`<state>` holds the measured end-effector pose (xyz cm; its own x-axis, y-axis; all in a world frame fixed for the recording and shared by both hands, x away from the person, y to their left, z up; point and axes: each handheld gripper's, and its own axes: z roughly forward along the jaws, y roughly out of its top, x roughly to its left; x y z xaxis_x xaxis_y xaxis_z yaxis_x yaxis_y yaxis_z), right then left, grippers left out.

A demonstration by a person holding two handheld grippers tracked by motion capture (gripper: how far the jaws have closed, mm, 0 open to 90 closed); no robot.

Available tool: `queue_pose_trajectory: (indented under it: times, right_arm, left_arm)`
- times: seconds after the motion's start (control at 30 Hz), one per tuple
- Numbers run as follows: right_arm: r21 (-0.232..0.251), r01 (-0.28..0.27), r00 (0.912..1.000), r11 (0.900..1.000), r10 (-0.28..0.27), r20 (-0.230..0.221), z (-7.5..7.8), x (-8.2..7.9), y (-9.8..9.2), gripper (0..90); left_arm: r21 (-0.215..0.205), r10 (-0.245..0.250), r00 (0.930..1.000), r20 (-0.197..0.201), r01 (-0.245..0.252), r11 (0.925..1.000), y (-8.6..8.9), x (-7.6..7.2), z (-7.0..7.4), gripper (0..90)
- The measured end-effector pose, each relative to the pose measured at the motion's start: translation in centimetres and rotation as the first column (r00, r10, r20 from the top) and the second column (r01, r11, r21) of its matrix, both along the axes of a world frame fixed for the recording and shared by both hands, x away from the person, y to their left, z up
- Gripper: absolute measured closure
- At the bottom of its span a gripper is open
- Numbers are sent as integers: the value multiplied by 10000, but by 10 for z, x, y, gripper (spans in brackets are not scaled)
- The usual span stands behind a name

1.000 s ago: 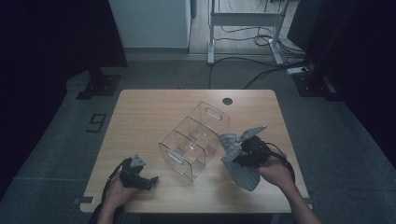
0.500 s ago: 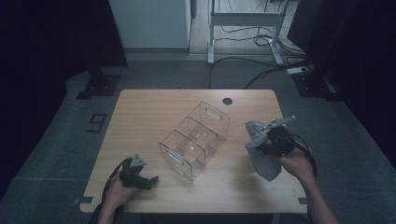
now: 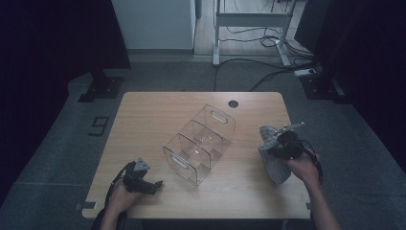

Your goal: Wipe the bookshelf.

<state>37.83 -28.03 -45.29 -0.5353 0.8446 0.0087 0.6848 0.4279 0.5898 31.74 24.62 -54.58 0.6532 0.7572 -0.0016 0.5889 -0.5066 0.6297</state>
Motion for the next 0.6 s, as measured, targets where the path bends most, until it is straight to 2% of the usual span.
queue_pose_trajectory:
  times: [0.27, 0.33, 0.5, 0.6]
  right_arm:
    - [208, 144, 9996, 9997, -138, -259, -39, 8, 3, 599]
    - [119, 111, 9996, 9999, -108, -276, -47, 8, 4, 583]
    - [112, 30, 9996, 9999, -27, -284, -61, 8, 6, 523]
    - [215, -12, 9997, 9998, 17, -260, -61, 8, 6, 460]
  left_arm:
    - [18, 26, 10000, -5, -26, 10000, 0, 0, 0, 0]
    - [22, 31, 10000, -22, -30, 10000, -1, 0, 0, 0]
    - [30, 37, 10000, -29, -37, 10000, -1, 0, 0, 0]
    - [30, 47, 10000, -53, -47, 10000, -1, 0, 0, 0]
